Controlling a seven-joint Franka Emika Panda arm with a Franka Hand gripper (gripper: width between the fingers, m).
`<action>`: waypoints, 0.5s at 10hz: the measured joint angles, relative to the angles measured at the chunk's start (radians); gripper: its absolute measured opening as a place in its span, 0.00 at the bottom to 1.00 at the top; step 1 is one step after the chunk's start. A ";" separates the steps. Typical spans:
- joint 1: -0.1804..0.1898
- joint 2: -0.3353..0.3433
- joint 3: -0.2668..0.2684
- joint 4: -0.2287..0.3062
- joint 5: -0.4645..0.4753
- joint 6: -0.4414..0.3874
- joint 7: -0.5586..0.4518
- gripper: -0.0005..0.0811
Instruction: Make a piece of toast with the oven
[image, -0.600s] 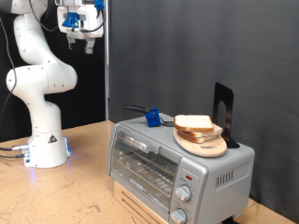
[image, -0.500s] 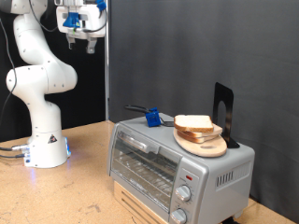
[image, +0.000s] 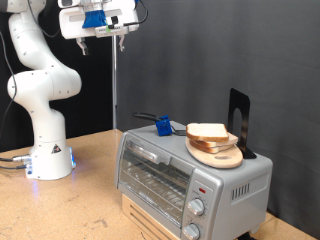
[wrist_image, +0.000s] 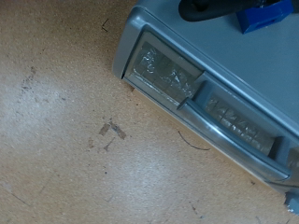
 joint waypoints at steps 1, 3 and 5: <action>0.000 -0.002 0.000 -0.002 0.015 0.001 0.002 0.85; 0.048 0.001 -0.046 -0.006 0.081 0.004 -0.215 0.85; 0.107 0.031 -0.094 -0.025 0.109 0.057 -0.464 0.85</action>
